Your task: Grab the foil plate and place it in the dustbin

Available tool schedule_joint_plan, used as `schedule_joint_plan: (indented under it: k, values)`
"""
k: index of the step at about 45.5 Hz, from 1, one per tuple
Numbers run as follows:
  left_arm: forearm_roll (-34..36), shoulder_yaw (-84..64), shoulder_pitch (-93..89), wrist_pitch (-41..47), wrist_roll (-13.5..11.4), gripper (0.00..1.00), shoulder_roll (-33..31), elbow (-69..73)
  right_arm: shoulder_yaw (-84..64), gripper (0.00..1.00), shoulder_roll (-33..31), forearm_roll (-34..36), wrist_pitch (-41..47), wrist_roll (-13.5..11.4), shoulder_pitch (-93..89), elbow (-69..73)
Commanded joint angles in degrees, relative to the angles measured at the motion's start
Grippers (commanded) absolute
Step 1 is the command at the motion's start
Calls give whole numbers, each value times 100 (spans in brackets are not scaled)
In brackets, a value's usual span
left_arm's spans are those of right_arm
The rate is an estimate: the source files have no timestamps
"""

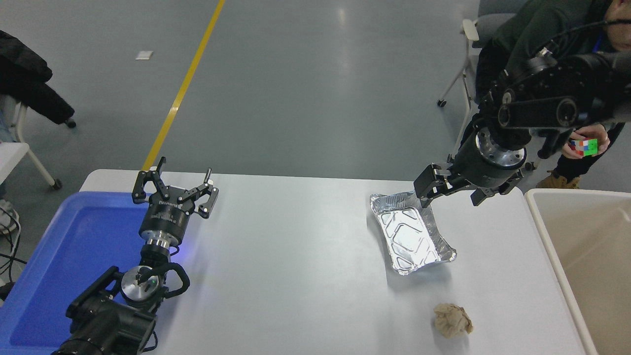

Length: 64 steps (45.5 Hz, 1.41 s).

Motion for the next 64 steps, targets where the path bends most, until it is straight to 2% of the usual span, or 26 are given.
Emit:
schedule_joint_plan:
  k: [1,9,16,28,35,57,64]
  values:
    - [2,0,-1,3,1,99,0,0,549,100,14,-750,-12,2,-1297,-1551]
    - [2,0,-1,-6,1,99,0,0,1358,100,23,-1733,-187,2,-2413,-2702]
    - [2,0,-1,-6,1,99,0,0,1561,100,32,-2429,-1083,2,-3213,-3160]
    - [2,0,-1,3,1,99,0,0,1552,100,524,-2456,-2235,2,-4356,-4021]
    - [2,0,-1,3,1,99,0,0,1552,100,884,-2456,-2508,2,-4936,-4812]
    - [2,0,-1,2,1,99,0,0,1473,100,884,-2464,-3185,-7,-5666,-5059]
    - [-7,0,-1,3,1,99,0,0,1473,92,884,-2473,-3246,-16,-5763,-5059]
